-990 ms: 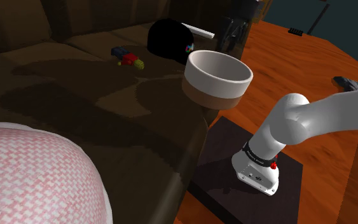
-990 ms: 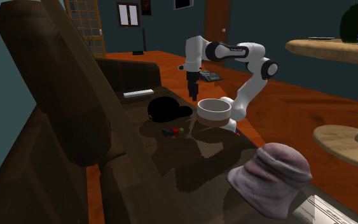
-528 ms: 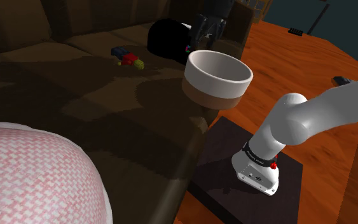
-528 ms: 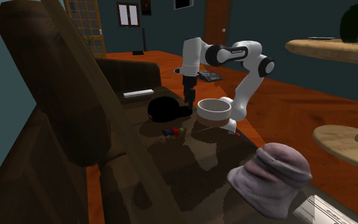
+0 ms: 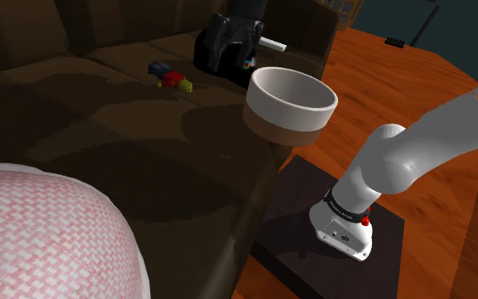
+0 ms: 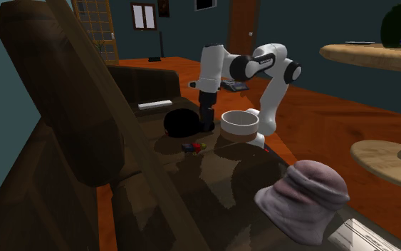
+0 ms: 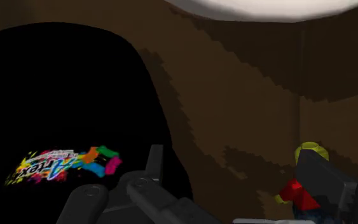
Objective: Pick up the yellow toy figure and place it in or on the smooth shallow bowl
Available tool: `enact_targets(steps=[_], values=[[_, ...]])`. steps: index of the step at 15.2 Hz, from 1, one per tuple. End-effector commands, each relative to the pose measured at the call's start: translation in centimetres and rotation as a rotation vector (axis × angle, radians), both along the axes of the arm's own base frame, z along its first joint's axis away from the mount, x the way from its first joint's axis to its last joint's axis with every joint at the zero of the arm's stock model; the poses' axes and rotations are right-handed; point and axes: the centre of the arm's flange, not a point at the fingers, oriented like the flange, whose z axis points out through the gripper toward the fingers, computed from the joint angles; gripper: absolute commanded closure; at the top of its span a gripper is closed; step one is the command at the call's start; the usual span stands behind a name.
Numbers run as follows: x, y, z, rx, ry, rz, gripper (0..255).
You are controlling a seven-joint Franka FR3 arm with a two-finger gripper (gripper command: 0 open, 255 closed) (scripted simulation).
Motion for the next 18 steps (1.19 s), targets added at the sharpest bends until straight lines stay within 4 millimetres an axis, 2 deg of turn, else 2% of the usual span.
enact_targets(steps=[1, 8, 15, 18], values=[[1.0, 2.4, -0.3, -0.003, -0.014, 0.005, 0], [4.8, 10.1, -0.5, -0.016, -0.061, 0.023, 0], [5.5, 10.3, -4.1, -0.016, -0.061, 0.023, 0], [5.5, 10.3, -4.4, -0.016, -0.061, 0.023, 0]])
